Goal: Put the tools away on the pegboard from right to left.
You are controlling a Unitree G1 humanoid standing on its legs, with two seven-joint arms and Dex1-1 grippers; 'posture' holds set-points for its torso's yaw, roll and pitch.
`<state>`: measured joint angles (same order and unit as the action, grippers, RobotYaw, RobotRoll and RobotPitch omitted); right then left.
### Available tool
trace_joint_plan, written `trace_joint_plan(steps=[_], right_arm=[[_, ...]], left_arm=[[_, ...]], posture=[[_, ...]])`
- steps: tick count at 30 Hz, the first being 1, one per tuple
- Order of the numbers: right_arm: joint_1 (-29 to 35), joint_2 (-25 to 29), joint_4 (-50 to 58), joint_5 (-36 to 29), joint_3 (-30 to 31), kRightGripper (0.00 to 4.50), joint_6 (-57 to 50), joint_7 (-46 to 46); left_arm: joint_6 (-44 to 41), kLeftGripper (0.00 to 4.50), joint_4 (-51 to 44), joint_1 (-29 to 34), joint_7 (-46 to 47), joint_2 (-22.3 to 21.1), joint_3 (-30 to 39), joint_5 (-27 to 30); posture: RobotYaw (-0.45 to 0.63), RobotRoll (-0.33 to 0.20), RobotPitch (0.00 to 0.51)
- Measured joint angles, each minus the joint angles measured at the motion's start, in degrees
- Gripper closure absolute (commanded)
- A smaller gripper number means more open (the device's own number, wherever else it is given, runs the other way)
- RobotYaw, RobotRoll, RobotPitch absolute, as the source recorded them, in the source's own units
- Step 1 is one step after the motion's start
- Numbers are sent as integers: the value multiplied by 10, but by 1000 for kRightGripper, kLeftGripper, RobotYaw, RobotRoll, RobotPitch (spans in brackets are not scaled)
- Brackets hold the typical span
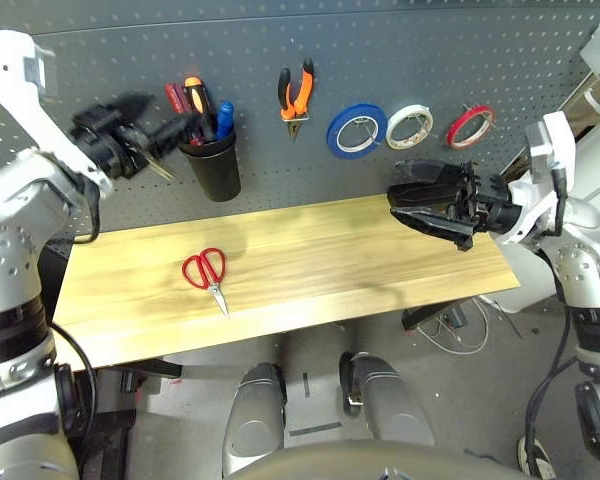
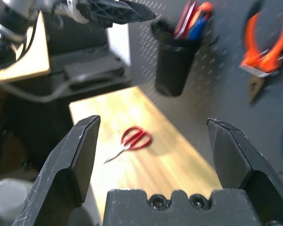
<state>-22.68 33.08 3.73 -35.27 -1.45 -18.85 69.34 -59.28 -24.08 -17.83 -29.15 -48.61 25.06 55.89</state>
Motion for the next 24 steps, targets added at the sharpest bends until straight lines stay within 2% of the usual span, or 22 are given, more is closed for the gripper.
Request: trace_joint_plan(steps=[3, 6, 11, 14, 17, 24], right_arm=[[8, -1, -11, 24, 16, 0, 18, 9], [9, -9, -18, 50, 36, 0, 38, 10], [12, -16, -39, 118, 86, 0, 93, 10], [14, -31, -40, 136, 101, 0, 105, 2], [27, -35, -37, 149, 110, 0, 117, -6], [63, -50, -12, 166, 139, 0, 122, -28]], left_arm=[[-40, 43, -32, 58, -1, -6, 8, 34], [-49, 43, -43, 108, 14, -6, -15, 14], [-36, 43, 4, 141, 75, 48, -85, -75], [6, 43, 65, 140, 115, 92, -123, -150], [49, 43, 122, 139, 128, 113, -152, -209], [183, 43, 312, 82, 191, 197, -161, -329]], posture=[[19, 0, 125], [9, 0, 133], [-28, 0, 161], [-50, 0, 183], [-52, 0, 212], [-86, 0, 257]])
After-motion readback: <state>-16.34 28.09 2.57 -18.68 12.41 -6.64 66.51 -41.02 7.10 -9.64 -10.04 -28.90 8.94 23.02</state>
